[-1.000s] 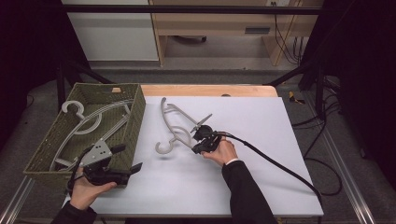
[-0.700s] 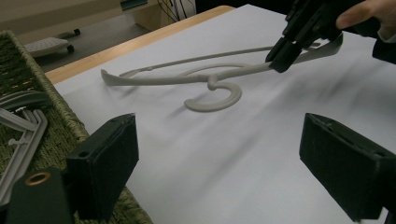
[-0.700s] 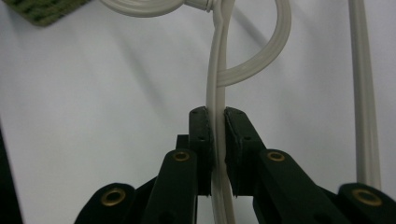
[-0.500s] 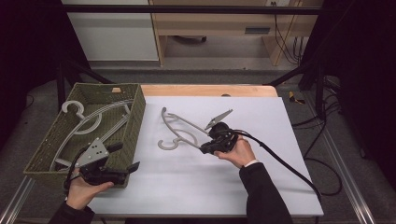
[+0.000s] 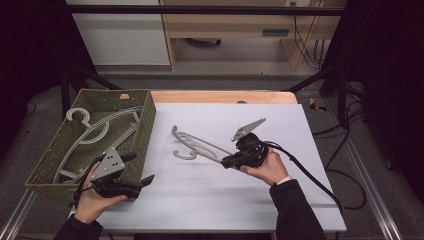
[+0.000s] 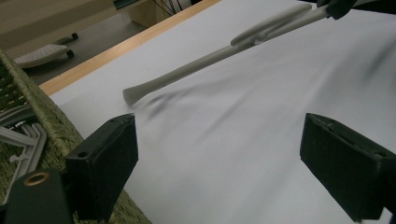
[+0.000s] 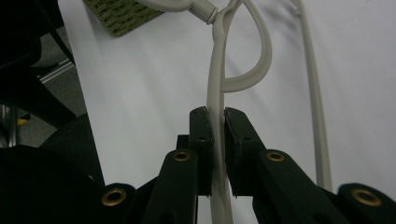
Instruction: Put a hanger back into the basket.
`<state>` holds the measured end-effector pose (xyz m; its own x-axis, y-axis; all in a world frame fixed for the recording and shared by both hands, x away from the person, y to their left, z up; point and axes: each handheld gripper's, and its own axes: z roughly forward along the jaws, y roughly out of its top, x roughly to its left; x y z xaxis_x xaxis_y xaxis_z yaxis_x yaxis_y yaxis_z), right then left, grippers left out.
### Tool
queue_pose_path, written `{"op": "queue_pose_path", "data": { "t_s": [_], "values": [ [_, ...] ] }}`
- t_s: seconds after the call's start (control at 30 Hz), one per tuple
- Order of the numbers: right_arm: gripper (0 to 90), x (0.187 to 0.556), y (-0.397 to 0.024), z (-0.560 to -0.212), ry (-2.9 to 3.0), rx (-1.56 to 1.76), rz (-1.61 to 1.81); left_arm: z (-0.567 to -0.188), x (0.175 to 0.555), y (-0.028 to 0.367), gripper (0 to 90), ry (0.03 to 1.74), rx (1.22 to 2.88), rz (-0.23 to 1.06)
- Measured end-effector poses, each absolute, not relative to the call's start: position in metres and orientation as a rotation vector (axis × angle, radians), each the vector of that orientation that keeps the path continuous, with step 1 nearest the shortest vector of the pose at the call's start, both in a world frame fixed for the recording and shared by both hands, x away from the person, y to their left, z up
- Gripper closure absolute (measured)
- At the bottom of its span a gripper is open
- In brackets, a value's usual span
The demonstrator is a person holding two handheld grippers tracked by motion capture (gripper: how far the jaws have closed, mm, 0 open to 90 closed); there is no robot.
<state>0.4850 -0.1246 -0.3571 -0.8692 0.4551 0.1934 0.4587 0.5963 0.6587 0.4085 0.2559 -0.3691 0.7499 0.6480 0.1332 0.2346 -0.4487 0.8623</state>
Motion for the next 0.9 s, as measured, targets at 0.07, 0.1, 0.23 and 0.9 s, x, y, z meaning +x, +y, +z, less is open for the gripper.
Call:
{"op": "queue_pose_path", "data": {
  "t_s": [0.07,0.1,0.23,0.9],
  "values": [
    [82.8,0.482,-0.126,-0.354,-2.793,-0.795,-1.170,-0.368,0.410,0.252,11.1,0.646,2.046,0.575],
    [82.8,0.480,-0.127,-0.353,-2.790,-0.785,-1.183,-0.366,0.412,0.250,11.1,0.636,2.056,0.582],
    [82.9,0.471,-0.130,-0.347,-2.767,-0.740,-1.200,-0.363,0.420,0.233,11.1,0.578,2.121,0.588],
    [82.8,0.452,-0.141,-0.347,-2.706,-0.632,-1.218,-0.378,0.448,0.172,29.8,0.328,2.336,0.606]
  ]
}}
